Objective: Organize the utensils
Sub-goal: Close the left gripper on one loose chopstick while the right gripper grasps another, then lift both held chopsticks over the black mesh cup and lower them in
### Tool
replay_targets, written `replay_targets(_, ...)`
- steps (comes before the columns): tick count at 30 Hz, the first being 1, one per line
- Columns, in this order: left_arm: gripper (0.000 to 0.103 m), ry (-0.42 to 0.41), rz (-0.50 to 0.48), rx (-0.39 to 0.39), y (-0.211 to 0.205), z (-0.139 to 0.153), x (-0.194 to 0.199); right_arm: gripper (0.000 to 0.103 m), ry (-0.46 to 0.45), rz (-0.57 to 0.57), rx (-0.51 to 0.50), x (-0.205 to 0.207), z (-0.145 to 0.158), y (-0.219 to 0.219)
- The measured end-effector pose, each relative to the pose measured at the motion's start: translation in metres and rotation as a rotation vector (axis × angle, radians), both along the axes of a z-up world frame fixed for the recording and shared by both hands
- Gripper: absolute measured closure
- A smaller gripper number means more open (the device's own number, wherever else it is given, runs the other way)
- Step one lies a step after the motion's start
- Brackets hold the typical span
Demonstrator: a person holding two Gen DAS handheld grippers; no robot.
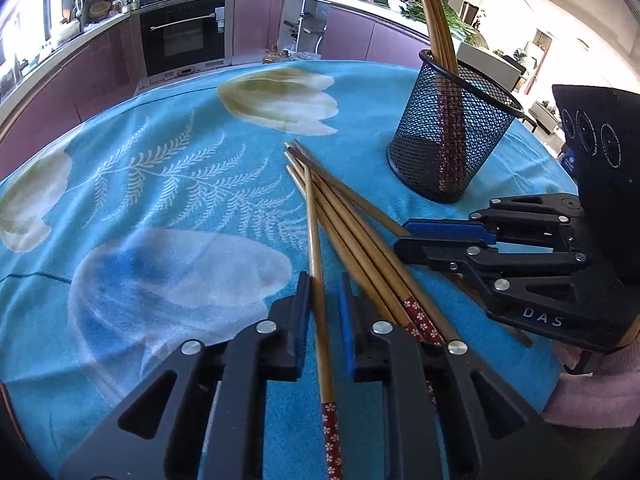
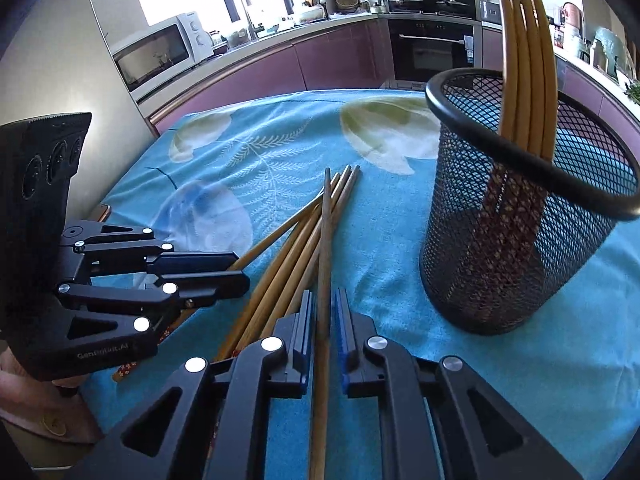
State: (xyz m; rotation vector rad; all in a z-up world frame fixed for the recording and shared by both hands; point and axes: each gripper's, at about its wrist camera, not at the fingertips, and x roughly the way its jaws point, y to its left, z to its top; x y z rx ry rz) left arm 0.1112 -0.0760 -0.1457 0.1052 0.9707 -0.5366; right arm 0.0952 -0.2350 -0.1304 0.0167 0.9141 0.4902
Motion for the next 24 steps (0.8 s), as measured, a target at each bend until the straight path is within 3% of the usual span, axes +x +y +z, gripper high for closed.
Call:
replay_targets(10, 0.096, -0.006, 0.021, -0.011, -0.001, 0.008, 0.003, 0.097, -0.049, -0.016, 0.035, -0.006, 0.015, -0.011)
replay_targets(24, 0.096, -0.121, -0.06, -0.183, 0.013, 0.082, -0.012, 0.097, -0.227, -0.078, 0.098, -0.032, 0.077, -0.047)
